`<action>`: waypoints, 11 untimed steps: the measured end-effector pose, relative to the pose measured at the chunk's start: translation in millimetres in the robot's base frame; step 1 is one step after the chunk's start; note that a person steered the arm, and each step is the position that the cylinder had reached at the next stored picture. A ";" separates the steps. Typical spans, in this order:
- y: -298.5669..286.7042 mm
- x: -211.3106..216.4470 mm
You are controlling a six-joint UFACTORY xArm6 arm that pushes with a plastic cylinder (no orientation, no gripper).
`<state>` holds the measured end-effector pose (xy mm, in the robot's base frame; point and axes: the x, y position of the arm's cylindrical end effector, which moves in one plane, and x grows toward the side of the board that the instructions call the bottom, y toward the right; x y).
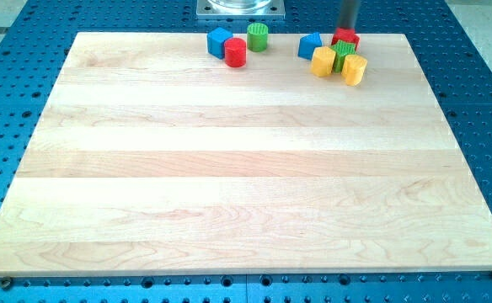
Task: Push the green circle diagonal to the red circle
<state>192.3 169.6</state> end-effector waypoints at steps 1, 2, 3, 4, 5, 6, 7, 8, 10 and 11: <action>-21.8 0.1; -50.1 -0.3; -83.6 0.1; -118.4 0.0; -164.2 24.3; -215.6 61.1; -242.5 58.3; -249.7 42.9; -318.0 62.8; -326.0 63.4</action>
